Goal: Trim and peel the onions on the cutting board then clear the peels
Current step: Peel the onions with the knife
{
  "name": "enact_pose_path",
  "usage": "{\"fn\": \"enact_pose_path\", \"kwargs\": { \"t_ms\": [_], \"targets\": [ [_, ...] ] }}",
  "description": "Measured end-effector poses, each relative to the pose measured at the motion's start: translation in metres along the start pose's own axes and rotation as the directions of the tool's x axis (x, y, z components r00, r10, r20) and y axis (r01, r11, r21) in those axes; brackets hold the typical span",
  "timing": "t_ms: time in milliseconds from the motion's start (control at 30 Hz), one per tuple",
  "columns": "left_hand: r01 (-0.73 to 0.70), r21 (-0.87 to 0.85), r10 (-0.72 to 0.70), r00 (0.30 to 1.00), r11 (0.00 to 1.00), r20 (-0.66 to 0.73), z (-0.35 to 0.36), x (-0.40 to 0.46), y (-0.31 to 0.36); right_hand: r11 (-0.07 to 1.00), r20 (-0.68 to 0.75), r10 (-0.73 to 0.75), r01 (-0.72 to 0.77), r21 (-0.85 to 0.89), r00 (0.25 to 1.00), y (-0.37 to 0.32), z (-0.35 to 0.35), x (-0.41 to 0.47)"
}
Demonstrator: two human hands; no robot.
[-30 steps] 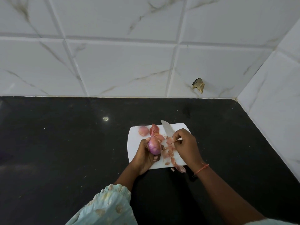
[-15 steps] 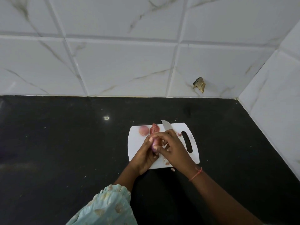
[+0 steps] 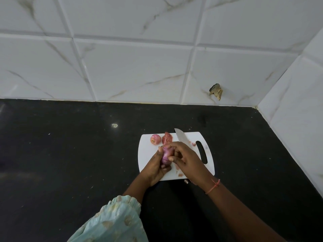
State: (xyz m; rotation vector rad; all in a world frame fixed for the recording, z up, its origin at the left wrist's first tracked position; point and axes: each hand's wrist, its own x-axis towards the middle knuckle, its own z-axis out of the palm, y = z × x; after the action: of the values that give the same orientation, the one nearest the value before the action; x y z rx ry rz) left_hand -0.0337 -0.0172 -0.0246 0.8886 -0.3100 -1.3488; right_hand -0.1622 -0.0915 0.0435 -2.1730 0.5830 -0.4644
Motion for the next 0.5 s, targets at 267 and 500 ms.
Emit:
{"fn": "enact_pose_path", "kwargs": {
  "t_ms": [267, 500],
  "targets": [
    [0.038, 0.024, -0.038, 0.999, 0.999, -0.009, 0.0027, -0.0023, 0.0032, 1.000, -0.029, 0.000, 0.000, 0.009, 1.000, -0.0018, -0.0022, 0.0004],
    [0.041, 0.041, -0.041, 0.999, 0.998, -0.004, 0.0040, -0.0023, 0.0040, 1.000, -0.006, 0.008, -0.008, 0.023, 1.000, -0.0044, -0.0058, 0.0052]
  ]
}}
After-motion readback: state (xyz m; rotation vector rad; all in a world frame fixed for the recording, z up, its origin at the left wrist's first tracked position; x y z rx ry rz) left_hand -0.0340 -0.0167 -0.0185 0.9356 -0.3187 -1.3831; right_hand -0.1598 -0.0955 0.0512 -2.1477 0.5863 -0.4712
